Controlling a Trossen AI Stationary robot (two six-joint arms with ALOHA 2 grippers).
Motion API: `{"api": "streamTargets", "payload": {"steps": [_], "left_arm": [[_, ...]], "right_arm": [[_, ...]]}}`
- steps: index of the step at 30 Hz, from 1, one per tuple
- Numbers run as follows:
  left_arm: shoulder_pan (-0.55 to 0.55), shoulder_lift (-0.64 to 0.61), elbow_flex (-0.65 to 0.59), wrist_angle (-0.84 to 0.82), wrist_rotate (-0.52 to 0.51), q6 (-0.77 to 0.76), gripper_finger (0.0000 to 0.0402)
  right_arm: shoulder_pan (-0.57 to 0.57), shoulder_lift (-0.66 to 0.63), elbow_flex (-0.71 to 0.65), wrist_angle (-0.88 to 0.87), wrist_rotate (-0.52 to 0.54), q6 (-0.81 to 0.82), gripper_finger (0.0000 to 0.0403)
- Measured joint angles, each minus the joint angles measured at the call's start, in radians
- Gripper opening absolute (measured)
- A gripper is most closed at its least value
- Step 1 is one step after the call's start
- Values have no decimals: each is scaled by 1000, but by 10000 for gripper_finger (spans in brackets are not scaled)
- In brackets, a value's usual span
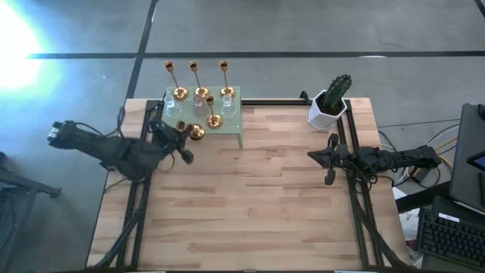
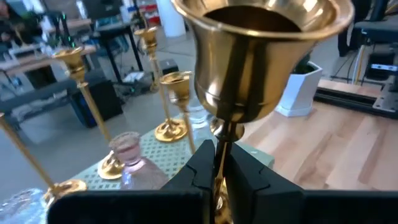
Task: Pick & Place candle stick holders
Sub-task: Put the golden candle holder on the shelf
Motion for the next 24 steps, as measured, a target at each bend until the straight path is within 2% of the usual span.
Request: {"api": "streamTargets", "payload": {"steps": [11, 24], "left_arm": [[232, -35, 111, -226, 211, -71, 20], [447, -14, 140, -319, 384, -73, 19]], "right_arm": [[0, 0, 0, 0, 0, 0, 8], [0, 0, 0, 0, 0, -1, 8]]}}
